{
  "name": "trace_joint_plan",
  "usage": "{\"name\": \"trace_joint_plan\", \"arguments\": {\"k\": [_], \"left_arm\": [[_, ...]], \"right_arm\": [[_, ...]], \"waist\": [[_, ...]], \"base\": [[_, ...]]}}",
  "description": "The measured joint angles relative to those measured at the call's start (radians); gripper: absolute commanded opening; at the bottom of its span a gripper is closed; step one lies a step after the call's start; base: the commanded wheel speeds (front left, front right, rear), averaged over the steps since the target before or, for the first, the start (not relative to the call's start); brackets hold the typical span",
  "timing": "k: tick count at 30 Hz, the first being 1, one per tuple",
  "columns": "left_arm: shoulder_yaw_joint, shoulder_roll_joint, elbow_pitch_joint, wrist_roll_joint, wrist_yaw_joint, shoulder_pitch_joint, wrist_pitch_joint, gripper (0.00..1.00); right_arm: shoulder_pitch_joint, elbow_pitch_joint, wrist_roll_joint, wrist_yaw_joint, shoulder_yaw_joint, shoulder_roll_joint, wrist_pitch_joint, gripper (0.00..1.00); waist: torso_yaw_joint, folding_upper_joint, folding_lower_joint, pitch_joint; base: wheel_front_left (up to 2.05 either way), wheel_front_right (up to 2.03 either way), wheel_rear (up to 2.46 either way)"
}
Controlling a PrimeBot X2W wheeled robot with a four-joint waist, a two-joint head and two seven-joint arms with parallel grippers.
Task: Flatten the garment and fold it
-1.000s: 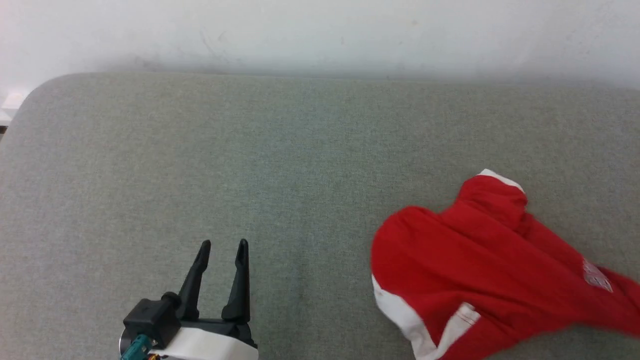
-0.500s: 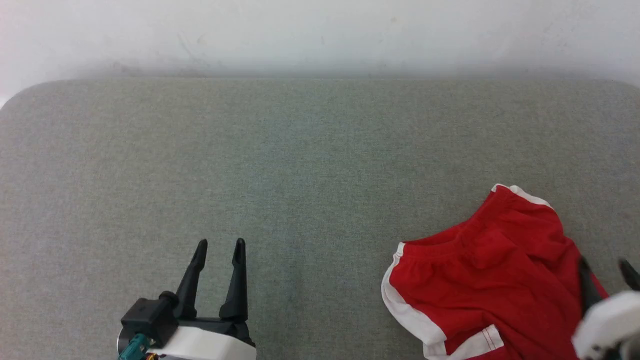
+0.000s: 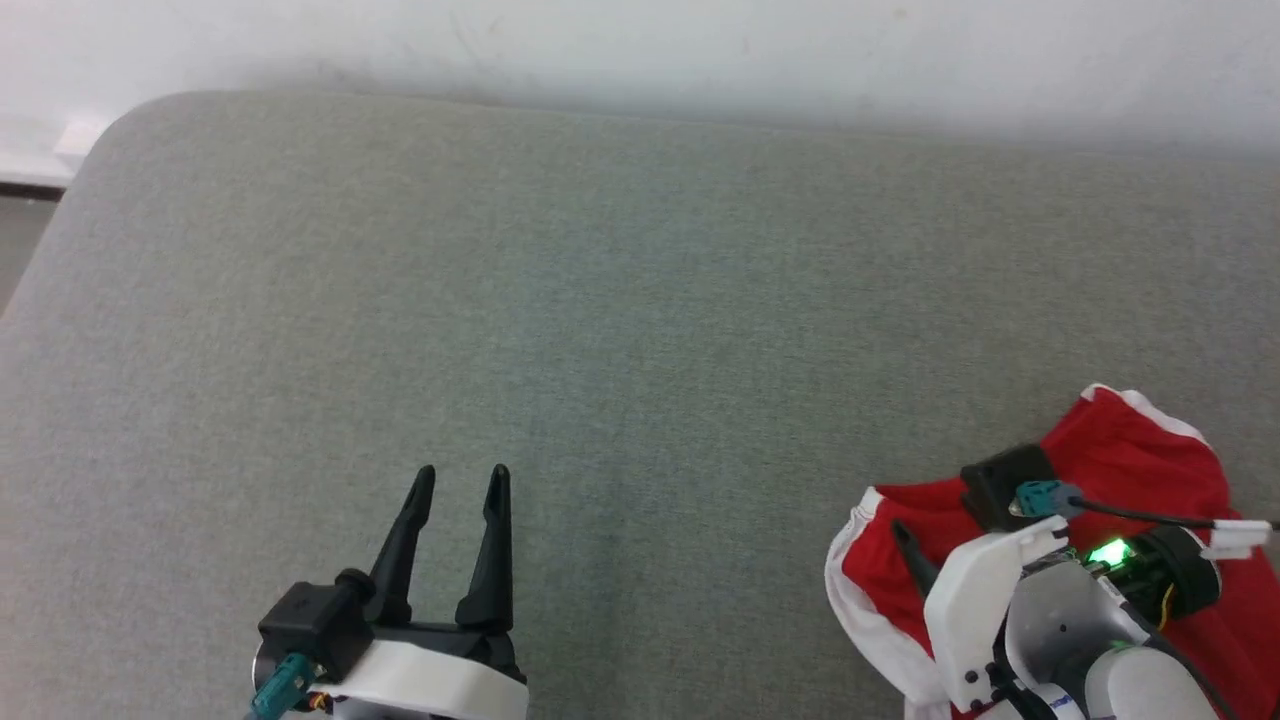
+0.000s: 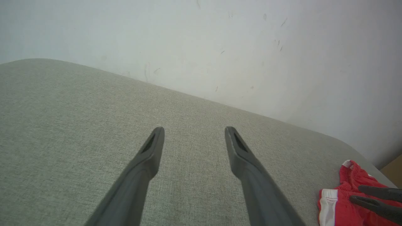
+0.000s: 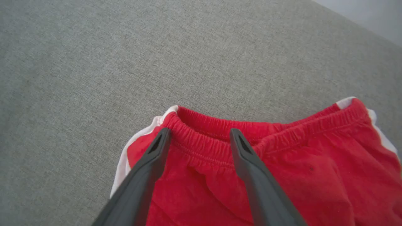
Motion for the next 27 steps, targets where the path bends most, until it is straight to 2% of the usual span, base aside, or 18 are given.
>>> {"name": "trace_joint_plan", "arguments": {"k": [4,5,6,7,8,13,17,22,27], "left_arm": [[-0.009,0.0,0.0,-0.01,0.001,-0.001,0.0,1.0],[-0.01,0.0,0.0,-0.014,0.002,-0.003,0.0,1.0],[-0.011,0.0,0.0,-0.016,0.002,-0.005,0.0,1.0],[-0.012,0.0,0.0,-0.016,0.005,-0.009,0.0,1.0],[-0.013,0.0,-0.001,-0.016,0.008,-0.014,0.0,1.0],[-0.017,0.0,0.0,-0.026,0.009,-0.019,0.0,1.0],[-0.018,0.0,0.005,-0.026,0.009,-0.02,0.0,1.0],[-0.023,0.0,0.011,-0.026,0.009,-0.021,0.0,1.0],[-0.023,0.0,0.019,-0.026,0.009,-0.023,0.0,1.0]], "right_arm": [[-0.012,0.063,0.008,0.0,0.052,-0.058,0.074,1.0],[-0.013,0.072,0.018,0.0,0.069,-0.073,0.092,0.58],[-0.014,0.077,0.026,0.0,0.08,-0.082,0.101,0.33],[-0.018,0.081,0.031,0.0,0.088,-0.09,0.103,0.04],[-0.027,0.083,0.031,0.0,0.1,-0.1,0.107,0.0],[-0.089,0.082,0.052,0.0,0.097,-0.114,0.053,0.0],[-0.198,0.079,0.051,0.0,0.119,-0.135,-0.007,0.0],[-0.379,0.108,0.057,0.0,0.257,-0.132,-0.061,0.0],[-0.51,0.195,0.103,0.0,0.447,-0.043,-0.12,0.0]], "waist": [[0.036,0.0,0.0,0.015],[0.045,0.0,0.0001,0.018],[0.053,0.0,0.0001,0.021],[0.059,0.0,0.0,0.024],[0.066,0.0,0.0,0.026],[0.086,0.0,0.0001,0.029],[0.092,0.0,0.0,0.017],[0.105,0.0,0.0,0.009],[0.125,0.0,0.0001,0.009]], "base": [[0.0,0.0,0.0],[0.0,0.0,0.0],[0.0,0.0,0.0],[0.0,0.0,0.0],[0.0,0.0,0.0],[0.0,0.0,0.0],[0.0,0.0,0.0],[0.0,0.0,0.0],[0.0,0.0,0.0]]}}
